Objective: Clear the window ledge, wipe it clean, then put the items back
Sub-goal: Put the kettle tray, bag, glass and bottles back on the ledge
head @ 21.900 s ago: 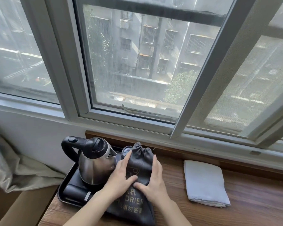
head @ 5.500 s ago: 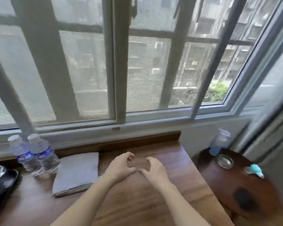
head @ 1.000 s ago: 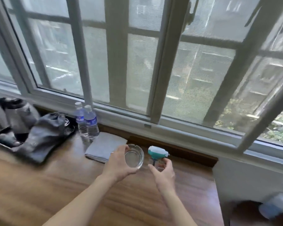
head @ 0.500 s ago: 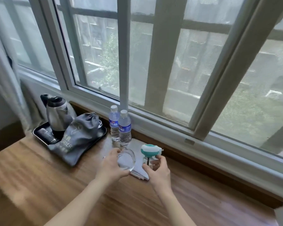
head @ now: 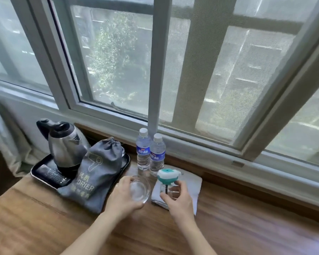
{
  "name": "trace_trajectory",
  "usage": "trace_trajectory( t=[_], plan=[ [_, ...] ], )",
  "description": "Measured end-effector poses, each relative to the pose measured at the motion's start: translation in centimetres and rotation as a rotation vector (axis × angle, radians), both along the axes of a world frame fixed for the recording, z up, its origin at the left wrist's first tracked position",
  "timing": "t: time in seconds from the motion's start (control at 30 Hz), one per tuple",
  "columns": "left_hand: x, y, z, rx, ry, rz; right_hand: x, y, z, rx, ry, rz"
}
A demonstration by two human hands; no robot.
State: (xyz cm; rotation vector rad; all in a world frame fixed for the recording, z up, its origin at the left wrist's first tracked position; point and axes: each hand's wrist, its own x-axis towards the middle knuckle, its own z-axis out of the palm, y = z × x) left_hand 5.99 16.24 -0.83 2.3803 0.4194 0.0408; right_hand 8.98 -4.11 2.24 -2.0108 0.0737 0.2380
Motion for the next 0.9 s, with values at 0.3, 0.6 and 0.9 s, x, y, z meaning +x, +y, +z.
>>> trace_trajectory(
  t=[0.3,0.6,0.9],
  plan=[
    [2.3,3.3,-1.8,0.004,0.025,-0.236,-1.4,5.8,0.4,-0.040,-0.016,-0.159],
    [1.9,5.3,-3.0,0.083,0.059,-0.280,-1.0,8.1,-0.4,-0.039,0.001,-0.156],
    [2.2,5.9,-4.1,0.071,0.053,-0.291,-0.3,9.6,-2.0,-0.006,0.014,-0.149]
  ],
)
